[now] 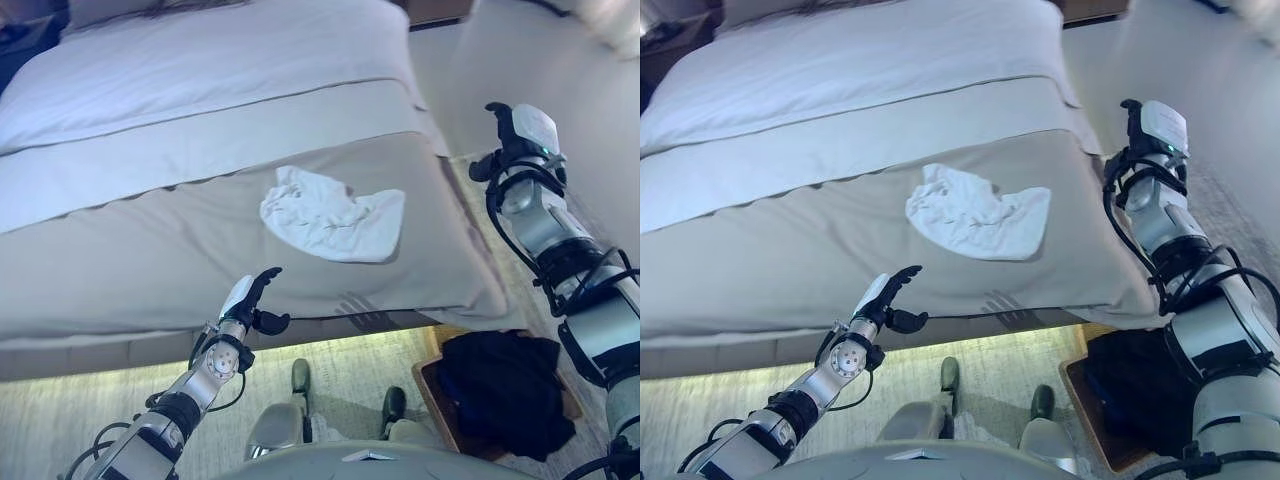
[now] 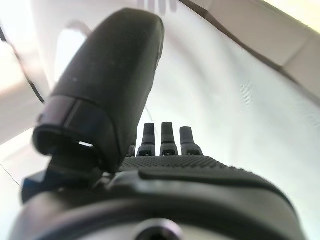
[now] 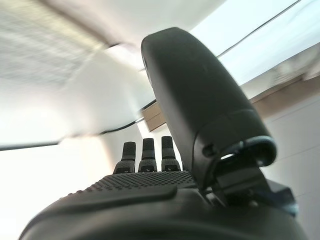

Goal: Pick up the clothes from the bed and place them into the basket

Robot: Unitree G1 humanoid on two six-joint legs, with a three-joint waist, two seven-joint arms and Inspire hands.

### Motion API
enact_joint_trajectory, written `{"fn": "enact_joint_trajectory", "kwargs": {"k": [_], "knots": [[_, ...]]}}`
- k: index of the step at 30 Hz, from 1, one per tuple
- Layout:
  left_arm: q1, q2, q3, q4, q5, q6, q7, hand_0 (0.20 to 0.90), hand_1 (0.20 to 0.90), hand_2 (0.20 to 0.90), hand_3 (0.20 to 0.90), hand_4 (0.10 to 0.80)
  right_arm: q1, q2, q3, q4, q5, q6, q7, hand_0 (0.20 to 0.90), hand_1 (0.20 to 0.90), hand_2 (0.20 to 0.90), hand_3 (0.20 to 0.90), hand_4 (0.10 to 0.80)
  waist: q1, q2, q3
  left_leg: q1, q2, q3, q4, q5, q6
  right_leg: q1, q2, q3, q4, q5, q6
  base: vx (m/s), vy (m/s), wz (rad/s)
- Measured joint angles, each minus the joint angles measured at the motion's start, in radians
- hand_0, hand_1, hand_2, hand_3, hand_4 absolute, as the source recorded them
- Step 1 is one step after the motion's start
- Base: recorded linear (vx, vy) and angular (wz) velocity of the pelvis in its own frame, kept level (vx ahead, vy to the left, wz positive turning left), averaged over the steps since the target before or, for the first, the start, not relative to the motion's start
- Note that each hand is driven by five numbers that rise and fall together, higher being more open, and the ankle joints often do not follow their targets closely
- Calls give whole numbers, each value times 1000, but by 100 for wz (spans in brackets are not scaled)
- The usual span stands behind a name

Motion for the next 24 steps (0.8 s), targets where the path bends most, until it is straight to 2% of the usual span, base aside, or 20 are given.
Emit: {"fn": "enact_joint_trajectory", "kwargs": {"k": [1, 2, 3, 4, 6, 8, 12, 15, 18, 24], "knots": [[2, 4, 0, -20, 0, -7, 5, 900, 900, 900, 900, 800, -26, 10, 1, 14, 0, 0, -7, 900, 900, 900, 900, 800, 23, 20, 13, -21, -4, -15, 0, 12, 3, -13, -1, -16, 6, 0, 0, -134, 74, 42], [-2, 14, -8, -44, 1, -17, 13, 900, 900, 900, 900, 800, -57, 10, 24, 34, 0, 0, -22, 900, 900, 900, 900, 800, 36, 37, 36, -39, -6, -29, 5, 22, -10, -32, -6, -33, 28, -5, 3, -95, 56, 45], [-7, 25, -10, -66, 1, -25, 18, 900, 900, 900, 900, 800, -85, 8, 45, 55, 0, 0, -26, 900, 900, 900, 900, 800, 49, 49, 63, -59, -8, -43, 18, 22, -10, -52, -14, -43, 59, -15, 0, -60, 30, 39], [-13, 43, -11, -87, 1, -36, 25, 900, 900, 900, 900, 800, -105, 11, 59, 68, 0, 2, -31, 900, 900, 900, 900, 800, 73, 55, 97, -85, -13, -56, 44, 22, -11, -87, -26, -57, 120, -47, -1, -37, 19, 39], [-30, 70, -20, -103, 1, -37, 37, 900, 900, 900, 900, 800, -116, 11, 72, 79, 0, 3, -36, 900, 900, 900, 900, 800, 92, 52, 138, -112, -26, -69, 75, 18, -15, -143, -54, -62, 243, -107, -2, -25, 14, 36], [-60, 124, -27, -133, -1, -35, 41, 900, 900, 900, 900, 800, -128, 21, 74, 79, 0, 19, -37, 900, 900, 900, 900, 800, 119, 22, 205, -134, -60, -82, 112, 2, -14, -229, -130, -71, 440, -206, -9, 23, -5, 41], [-116, 175, -25, -174, -36, -32, 49, 900, 900, 900, 900, 800, -165, 30, 75, 92, 0, 48, -33, 900, 900, 900, 900, 800, 170, -7, 301, -199, -116, -88, 209, -37, 4, -312, -213, -62, 619, -284, -15, 18, -4, 28], [-111, 185, -28, -233, -49, -27, 49, 900, 900, 900, 900, 800, -174, 64, 79, 106, -1, 79, -8, 900, 900, 900, 900, 800, 204, -11, 311, -262, -134, -90, 277, -54, 27, -361, -236, -63, 673, -286, -14, -27, 38, 14], [-101, 186, -30, -274, -66, -28, 49, 900, 900, 900, 900, 800, -192, 90, 96, 146, -3, 93, 8, 900, 900, 900, 900, 800, 212, -13, 312, -315, -143, -93, 343, -77, 39, -394, -246, -60, 708, -297, -18, -53, 16, 8], [-100, 203, -30, -378, -123, -34, 49, 900, 900, 900, 900, 800, -246, 99, 117, 260, -8, 111, 21, 900, 900, 900, 900, 800, 213, -13, 313, -526, -148, -93, 579, -159, 48, -563, -270, -38, 875, -349, -50, -63, 21, 4]]}}
